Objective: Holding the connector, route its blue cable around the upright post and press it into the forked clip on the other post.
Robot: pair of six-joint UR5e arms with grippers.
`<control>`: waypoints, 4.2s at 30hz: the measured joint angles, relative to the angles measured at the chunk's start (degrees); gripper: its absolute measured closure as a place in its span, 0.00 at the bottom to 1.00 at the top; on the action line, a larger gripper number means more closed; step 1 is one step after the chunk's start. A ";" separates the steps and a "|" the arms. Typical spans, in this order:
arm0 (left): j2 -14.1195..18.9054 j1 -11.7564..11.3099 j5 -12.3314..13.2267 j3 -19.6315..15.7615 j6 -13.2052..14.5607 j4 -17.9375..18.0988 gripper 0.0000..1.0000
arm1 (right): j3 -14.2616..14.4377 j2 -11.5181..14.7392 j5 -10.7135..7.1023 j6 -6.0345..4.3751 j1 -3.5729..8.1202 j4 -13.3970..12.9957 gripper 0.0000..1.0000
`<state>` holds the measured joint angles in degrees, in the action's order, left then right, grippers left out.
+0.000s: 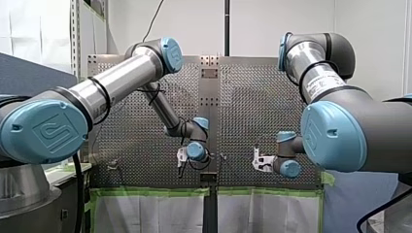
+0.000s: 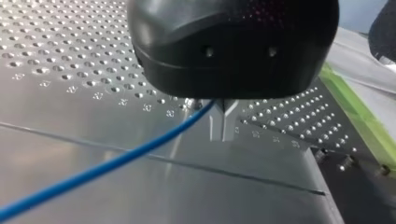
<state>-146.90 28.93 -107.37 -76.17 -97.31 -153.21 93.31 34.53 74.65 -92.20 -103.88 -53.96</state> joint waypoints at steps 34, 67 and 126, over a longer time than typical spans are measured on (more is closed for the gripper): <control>-0.27 -1.23 2.13 2.03 -2.43 -2.17 1.00 | -3.16 -2.83 -0.38 0.69 0.16 3.34 1.00; 6.40 2.37 -3.03 -4.28 0.36 -6.21 0.00 | -3.16 -3.13 -0.54 1.01 -0.18 3.92 1.00; 11.87 13.97 -10.09 -31.55 -6.15 12.56 0.00 | -3.16 -3.36 -0.46 2.24 -1.11 5.16 1.00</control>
<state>-135.03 42.90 -117.46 -107.72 -103.46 -140.65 90.16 31.17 74.19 -89.96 -104.99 -48.79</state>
